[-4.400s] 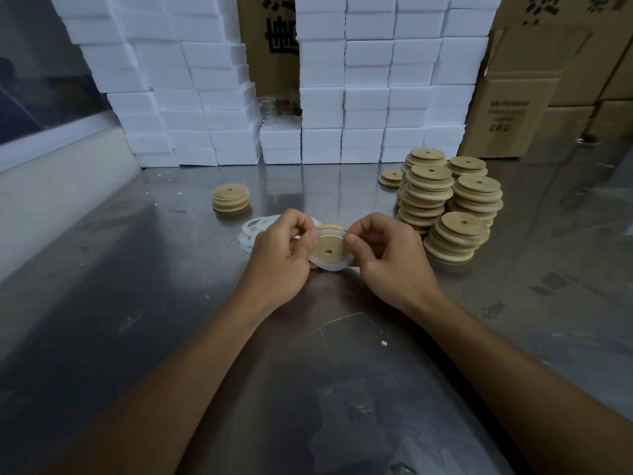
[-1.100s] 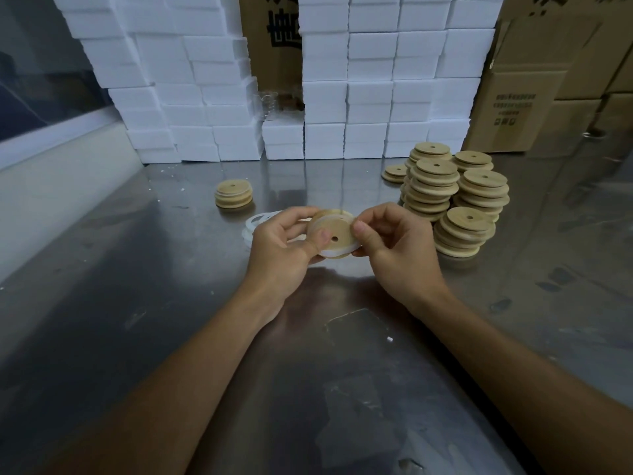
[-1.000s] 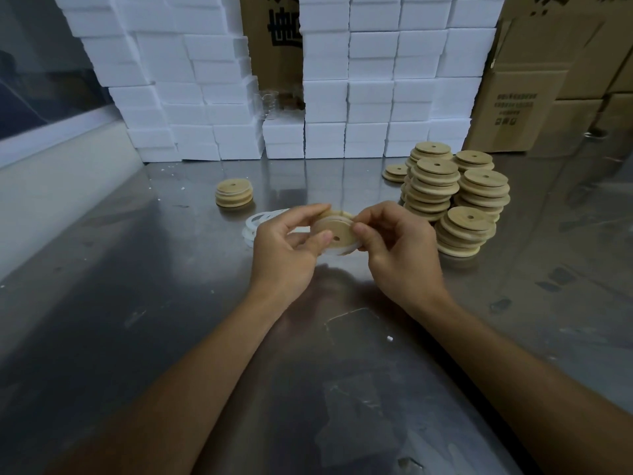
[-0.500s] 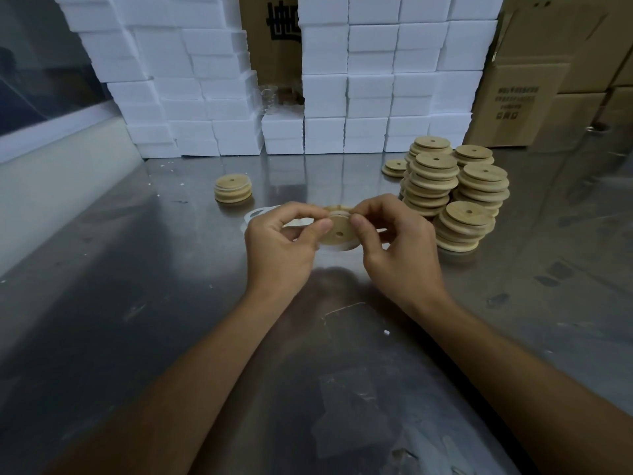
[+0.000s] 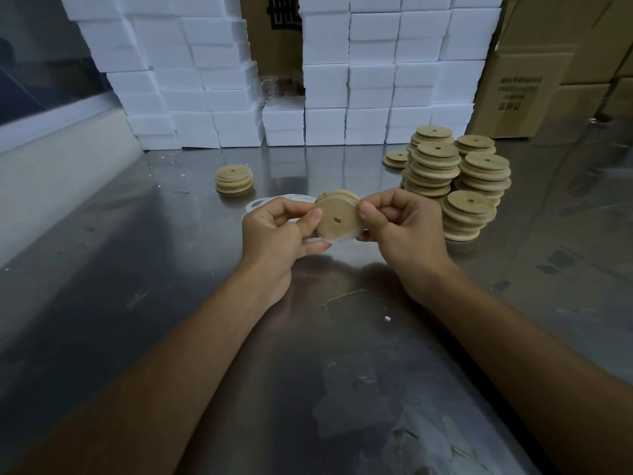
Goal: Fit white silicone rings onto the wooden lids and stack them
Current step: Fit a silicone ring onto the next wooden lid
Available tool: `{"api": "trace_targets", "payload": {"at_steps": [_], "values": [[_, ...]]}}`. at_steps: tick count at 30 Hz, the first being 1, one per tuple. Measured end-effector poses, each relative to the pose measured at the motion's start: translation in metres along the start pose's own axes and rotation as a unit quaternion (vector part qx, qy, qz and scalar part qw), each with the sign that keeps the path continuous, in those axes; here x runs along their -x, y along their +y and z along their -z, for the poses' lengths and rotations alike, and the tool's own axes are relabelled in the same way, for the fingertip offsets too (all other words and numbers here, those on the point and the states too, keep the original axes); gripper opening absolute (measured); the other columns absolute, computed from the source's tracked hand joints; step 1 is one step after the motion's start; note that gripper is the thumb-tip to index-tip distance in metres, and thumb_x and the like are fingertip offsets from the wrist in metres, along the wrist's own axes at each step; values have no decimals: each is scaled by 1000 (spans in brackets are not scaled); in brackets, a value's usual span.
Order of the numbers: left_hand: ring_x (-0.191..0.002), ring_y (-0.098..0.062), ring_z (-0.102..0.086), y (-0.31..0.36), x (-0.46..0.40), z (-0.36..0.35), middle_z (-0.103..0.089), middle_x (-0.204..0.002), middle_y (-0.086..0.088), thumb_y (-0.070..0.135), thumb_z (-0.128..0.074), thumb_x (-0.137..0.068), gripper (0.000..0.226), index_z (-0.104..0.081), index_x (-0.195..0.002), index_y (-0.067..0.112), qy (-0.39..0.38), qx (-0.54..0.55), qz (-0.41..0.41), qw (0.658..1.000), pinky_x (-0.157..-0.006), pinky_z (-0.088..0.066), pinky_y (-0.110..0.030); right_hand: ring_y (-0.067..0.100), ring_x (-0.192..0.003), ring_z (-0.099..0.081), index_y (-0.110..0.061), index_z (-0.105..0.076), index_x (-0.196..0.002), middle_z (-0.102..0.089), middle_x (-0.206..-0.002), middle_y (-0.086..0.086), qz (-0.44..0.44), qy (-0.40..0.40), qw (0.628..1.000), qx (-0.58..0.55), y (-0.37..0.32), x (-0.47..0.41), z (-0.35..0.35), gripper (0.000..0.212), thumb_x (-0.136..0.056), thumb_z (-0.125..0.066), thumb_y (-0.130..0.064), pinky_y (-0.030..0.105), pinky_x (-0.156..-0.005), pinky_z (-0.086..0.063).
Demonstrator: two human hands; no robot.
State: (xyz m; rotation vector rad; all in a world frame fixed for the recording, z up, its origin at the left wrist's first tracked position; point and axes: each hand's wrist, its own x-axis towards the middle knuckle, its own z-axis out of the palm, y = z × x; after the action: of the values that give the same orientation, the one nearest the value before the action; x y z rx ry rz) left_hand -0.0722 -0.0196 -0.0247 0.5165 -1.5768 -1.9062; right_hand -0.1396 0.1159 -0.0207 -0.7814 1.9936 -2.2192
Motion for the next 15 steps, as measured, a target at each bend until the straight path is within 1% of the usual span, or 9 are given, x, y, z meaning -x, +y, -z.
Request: {"api": "trace_targets", "payload": {"at_steps": [3,5,7,9,11,13,15], "values": [[-70,-19,-74,2,2,0,-73,-80,-5,-4,-68,-86,21,-65,-71,10,-9,9,8,1000,-56,-59,-31,4,-61,-67,-3,-67,-85,-70,-71,5,10,-4,1000,1,-1,1,1,7,-91,-65,0,17,-59,-54],[-71,-21,-74,2,2,0,-73,-85,-8,-4,-67,-87,19,-63,-72,8,-11,12,14,1000,-57,-59,-32,5,-65,-69,0,-67,-89,-71,-77,6,17,-8,1000,6,-1,1,0,2,-91,-66,-1,17,-60,-54],[-72,-23,-75,3,2,0,-72,-90,-13,-4,-64,-89,19,-61,-75,8,-15,24,26,999,-58,-59,-32,8,-70,-70,1,-67,-93,-72,-81,9,15,-10,1000,0,0,1,0,5,-92,-65,-3,21,-63,-57],[-72,-24,-75,4,1,1,-71,-92,-15,-4,-62,-91,19,-58,-76,7,-23,31,35,999,-58,-59,-32,11,-72,-71,0,-66,-93,-72,-81,9,14,-12,1000,6,1,1,0,5,-92,-64,-4,23,-65,-58],[-73,-24,-74,4,1,1,-71,-91,-15,-3,-62,-91,19,-57,-76,8,-30,24,36,999,-59,-59,-32,10,-70,-70,-1,-66,-91,-72,-78,8,16,-9,1000,7,3,1,1,3,-92,-64,-3,22,-64,-57],[-76,-23,-74,1,1,0,-71,-91,-11,-2,-63,-91,20,-57,-77,10,-27,-14,11,999,-61,-60,-33,10,-68,-70,-3,-66,-88,-71,-76,6,35,3,999,33,5,0,1,5,-92,-64,-1,24,-63,-58],[-84,-22,-73,-3,2,-1,-70,-93,-5,-2,-66,-89,21,-59,-78,16,-27,-79,-46,995,-65,-61,-35,14,-71,-70,-6,-66,-87,-71,-78,6,72,15,993,94,8,1,2,7,-92,-64,-1,30,-65,-59]]}}
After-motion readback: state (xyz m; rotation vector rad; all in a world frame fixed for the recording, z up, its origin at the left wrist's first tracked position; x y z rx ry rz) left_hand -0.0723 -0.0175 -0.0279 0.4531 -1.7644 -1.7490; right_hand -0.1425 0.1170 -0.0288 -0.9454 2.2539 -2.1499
